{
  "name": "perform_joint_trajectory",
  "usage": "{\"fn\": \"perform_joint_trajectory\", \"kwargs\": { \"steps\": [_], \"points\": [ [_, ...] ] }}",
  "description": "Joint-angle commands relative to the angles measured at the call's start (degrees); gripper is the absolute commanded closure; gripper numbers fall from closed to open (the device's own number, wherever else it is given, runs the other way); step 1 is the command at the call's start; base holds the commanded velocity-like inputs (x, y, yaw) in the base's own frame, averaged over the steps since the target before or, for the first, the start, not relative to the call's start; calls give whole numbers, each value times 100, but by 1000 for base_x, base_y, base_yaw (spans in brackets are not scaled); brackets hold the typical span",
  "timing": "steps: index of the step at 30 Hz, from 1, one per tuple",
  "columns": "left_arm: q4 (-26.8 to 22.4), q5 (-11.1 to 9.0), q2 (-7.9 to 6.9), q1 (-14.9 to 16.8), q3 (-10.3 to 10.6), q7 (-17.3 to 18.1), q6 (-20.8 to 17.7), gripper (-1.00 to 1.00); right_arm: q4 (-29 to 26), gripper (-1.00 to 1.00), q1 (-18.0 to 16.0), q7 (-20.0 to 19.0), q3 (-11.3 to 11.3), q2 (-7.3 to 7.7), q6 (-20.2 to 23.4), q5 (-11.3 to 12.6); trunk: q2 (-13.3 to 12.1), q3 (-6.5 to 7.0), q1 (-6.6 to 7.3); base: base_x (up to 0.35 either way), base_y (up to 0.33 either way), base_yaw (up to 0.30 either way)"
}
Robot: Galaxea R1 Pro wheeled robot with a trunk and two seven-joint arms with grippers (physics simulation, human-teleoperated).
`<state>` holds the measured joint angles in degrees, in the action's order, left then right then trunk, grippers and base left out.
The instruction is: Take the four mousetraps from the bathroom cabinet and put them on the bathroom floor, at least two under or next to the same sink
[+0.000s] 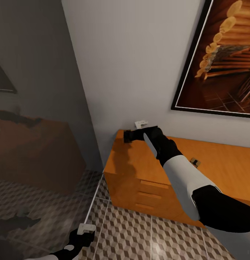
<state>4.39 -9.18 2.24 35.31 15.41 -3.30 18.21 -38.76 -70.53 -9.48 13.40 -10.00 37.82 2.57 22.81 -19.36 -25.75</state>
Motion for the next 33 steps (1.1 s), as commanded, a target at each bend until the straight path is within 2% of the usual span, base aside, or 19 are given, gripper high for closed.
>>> {"fn": "perform_joint_trajectory", "kwargs": {
  "steps": [1, 6, 13, 33],
  "points": [
    [27, -51, 5, 11, 50, -8, 42, -100, -42, 100, -5, 18, 3, 0, 55, 25, 10, -10, -4, -5, 0, 0],
    [27, -51, 10, 11, 50, -5, 42, -100, -161, 100, -5, 81, 5, 0, 159, 25, 10, -10, -4, -92, 0, 0],
    [27, -49, 13, 11, 51, -4, 42, -100, -178, 100, -5, 94, 13, 0, 174, 25, 10, -10, -4, -281, -49, 0],
    [27, -50, 14, 11, 52, -3, 42, -100, -164, 100, -4, 107, 24, 0, 173, 25, 10, -10, -4, -297, -153, 0]
  ]
}}
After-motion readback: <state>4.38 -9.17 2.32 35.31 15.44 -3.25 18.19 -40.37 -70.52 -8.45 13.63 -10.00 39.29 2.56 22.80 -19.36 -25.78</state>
